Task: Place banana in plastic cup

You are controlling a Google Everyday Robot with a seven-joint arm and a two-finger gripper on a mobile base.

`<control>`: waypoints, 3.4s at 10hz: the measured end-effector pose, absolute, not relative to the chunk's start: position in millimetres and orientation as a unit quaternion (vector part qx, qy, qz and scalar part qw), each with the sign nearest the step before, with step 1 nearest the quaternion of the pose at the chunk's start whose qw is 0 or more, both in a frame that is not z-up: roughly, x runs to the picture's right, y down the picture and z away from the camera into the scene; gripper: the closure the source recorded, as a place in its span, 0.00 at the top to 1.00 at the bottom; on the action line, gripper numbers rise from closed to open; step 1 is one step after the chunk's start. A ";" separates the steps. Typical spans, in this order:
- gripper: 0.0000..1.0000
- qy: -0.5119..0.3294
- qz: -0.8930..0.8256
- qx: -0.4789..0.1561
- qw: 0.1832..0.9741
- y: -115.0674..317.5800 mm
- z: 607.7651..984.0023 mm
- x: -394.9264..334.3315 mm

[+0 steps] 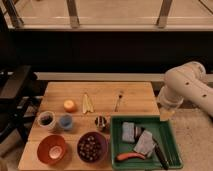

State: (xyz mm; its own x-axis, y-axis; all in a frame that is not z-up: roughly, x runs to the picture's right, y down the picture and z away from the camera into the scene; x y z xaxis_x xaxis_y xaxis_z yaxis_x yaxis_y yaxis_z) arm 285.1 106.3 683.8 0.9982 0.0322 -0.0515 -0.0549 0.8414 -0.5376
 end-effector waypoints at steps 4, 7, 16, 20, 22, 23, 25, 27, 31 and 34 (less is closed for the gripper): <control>0.65 0.018 0.021 -0.276 0.961 105.1 681.7 285.8; 0.65 -0.018 -0.077 -0.246 0.966 92.5 656.2 264.9; 0.65 -0.154 -0.435 -0.239 0.854 107.3 637.3 149.2; 0.65 -0.143 -0.447 -0.211 0.857 96.0 656.0 133.6; 0.65 -0.147 -0.478 -0.191 0.844 78.0 681.1 94.6; 0.65 -0.150 -0.492 -0.186 0.837 70.8 691.5 78.9; 0.65 -0.163 -0.529 -0.173 0.815 53.8 718.4 52.9; 0.65 -0.188 -0.574 -0.146 0.784 38.6 741.5 29.1; 0.65 -0.249 -0.571 -0.090 0.777 17.3 762.7 2.6; 0.65 -0.250 -0.570 -0.090 0.777 17.4 762.3 2.4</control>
